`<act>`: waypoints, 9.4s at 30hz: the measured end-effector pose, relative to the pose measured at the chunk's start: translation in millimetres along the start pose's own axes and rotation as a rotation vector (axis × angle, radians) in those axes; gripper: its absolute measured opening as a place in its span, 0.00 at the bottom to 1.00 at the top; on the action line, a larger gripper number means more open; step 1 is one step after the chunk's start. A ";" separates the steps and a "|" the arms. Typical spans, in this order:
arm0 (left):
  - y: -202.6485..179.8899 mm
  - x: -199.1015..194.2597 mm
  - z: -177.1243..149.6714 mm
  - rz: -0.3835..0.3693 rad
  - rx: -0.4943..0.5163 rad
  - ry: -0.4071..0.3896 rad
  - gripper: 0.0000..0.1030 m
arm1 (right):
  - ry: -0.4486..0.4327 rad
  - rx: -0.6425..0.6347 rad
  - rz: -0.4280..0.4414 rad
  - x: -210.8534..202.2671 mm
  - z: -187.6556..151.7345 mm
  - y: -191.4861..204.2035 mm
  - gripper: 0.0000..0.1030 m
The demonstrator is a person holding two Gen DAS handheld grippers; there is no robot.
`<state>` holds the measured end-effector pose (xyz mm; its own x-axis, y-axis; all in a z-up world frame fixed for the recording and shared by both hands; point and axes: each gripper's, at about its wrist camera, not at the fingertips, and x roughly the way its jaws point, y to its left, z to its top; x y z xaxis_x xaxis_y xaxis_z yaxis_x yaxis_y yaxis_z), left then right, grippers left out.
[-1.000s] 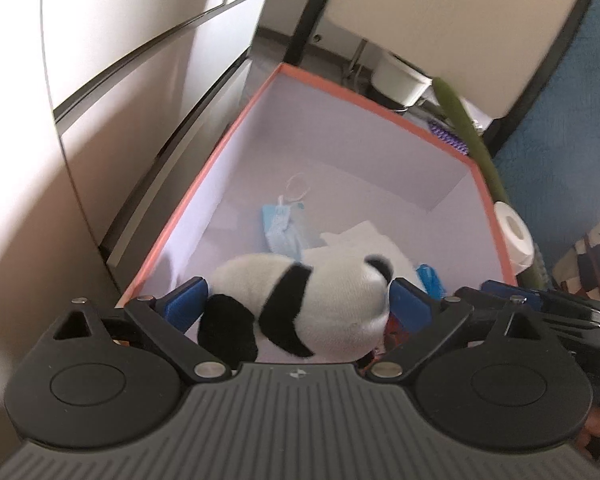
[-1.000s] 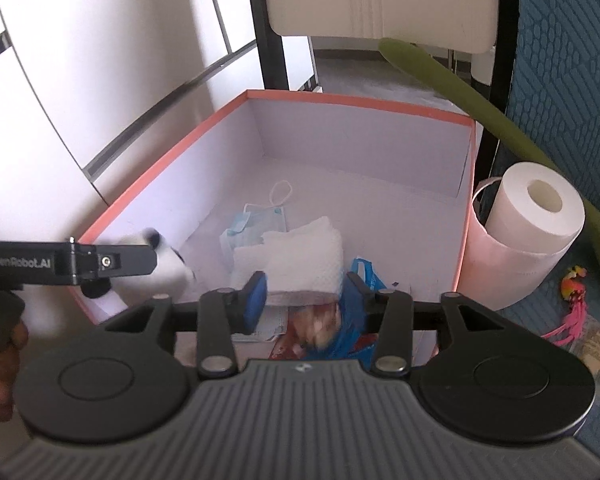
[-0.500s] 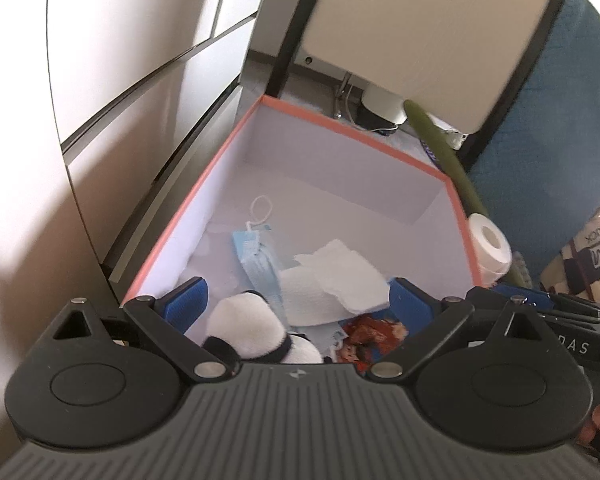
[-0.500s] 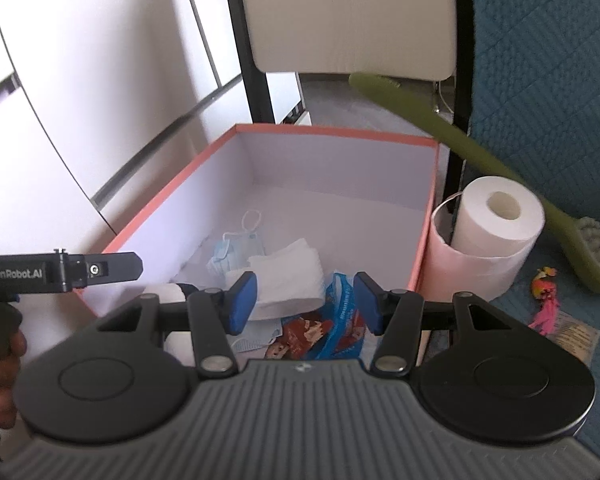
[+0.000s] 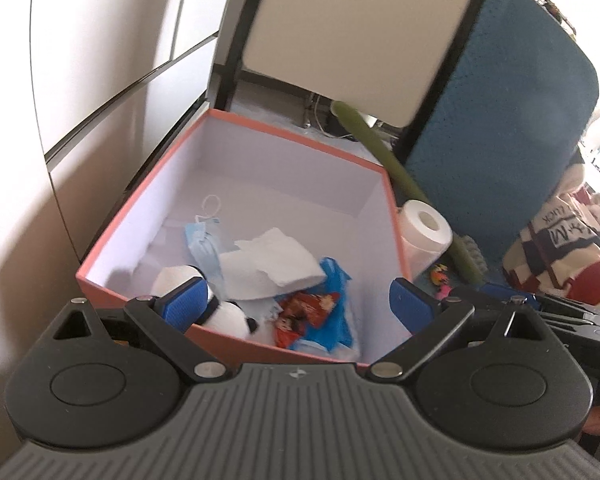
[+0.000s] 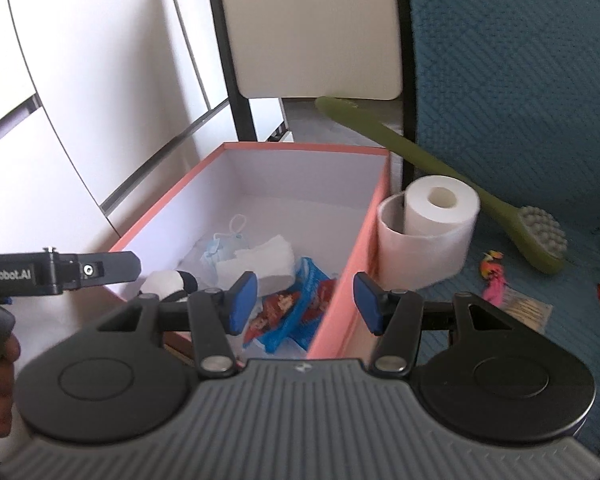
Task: Organize soft objects
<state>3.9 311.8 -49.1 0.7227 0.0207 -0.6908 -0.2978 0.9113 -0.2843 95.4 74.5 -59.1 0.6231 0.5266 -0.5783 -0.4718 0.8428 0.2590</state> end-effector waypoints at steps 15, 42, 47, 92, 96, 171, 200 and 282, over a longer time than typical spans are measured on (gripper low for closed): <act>-90.3 -9.8 -30.0 -0.124 0.094 0.020 0.96 | -0.054 0.091 -0.115 -68.7 -31.5 -61.1 0.55; -220.6 37.8 -75.3 -0.316 0.248 0.117 0.96 | -0.083 0.255 -0.320 -131.1 -89.2 -165.3 0.55; -239.7 41.6 -82.6 -0.325 0.268 0.127 0.96 | -0.092 0.273 -0.338 -141.9 -97.6 -179.4 0.55; -264.5 204.1 -80.3 -0.204 0.350 0.076 0.96 | -0.177 0.285 -0.428 -48.2 -75.5 -250.0 0.55; -267.4 223.8 -77.8 -0.202 0.347 0.077 0.96 | -0.154 0.271 -0.447 -26.5 -70.3 -257.8 0.55; -282.3 293.1 -57.6 -0.168 0.367 0.058 0.34 | -0.083 0.307 -0.579 76.0 -47.7 -294.7 0.24; -240.2 202.6 -71.5 -0.201 0.220 0.120 0.34 | -0.060 0.270 -0.363 -19.0 -105.1 -208.0 0.24; 36.5 67.4 13.7 0.018 -0.069 0.072 0.34 | 0.076 -0.096 0.026 61.7 16.0 40.6 0.24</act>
<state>50.3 352.1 -96.9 0.6709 0.0044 -0.7415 -0.3539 0.8806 -0.3150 124.7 143.1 -71.9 0.5626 0.5349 -0.6304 -0.5470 0.8126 0.2013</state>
